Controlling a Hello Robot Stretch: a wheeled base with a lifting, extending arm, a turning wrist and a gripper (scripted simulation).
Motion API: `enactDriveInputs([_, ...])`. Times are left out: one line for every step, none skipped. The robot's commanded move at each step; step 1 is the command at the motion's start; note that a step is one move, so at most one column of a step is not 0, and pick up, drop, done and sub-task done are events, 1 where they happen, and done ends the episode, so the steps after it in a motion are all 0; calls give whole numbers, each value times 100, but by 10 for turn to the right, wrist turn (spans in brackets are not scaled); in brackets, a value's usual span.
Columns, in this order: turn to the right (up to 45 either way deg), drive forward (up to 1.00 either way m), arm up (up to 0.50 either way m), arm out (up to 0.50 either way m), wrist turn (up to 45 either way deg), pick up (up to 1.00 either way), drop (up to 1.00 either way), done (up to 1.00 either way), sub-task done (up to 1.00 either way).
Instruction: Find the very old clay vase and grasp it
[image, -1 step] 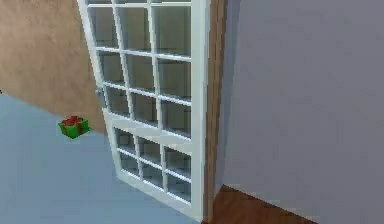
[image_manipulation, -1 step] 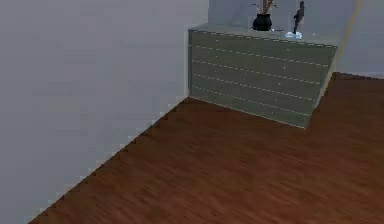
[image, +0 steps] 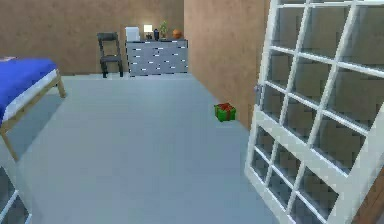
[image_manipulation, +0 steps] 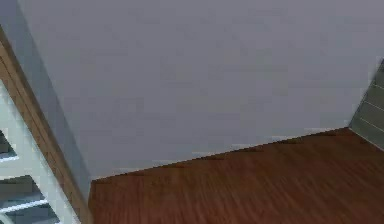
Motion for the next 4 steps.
enactDriveInputs([-240, 0, 0, 0, 0, 0, 0, 0, 0])
enactDriveInputs([0, 100, 0, 0, 0, 0, 0, 0, 0])
enactDriveInputs([0, 100, 0, 0, 0, 0, 0, 0, 0])
enactDriveInputs([0, 100, 0, 0, 0, 0, 0, 0, 0])
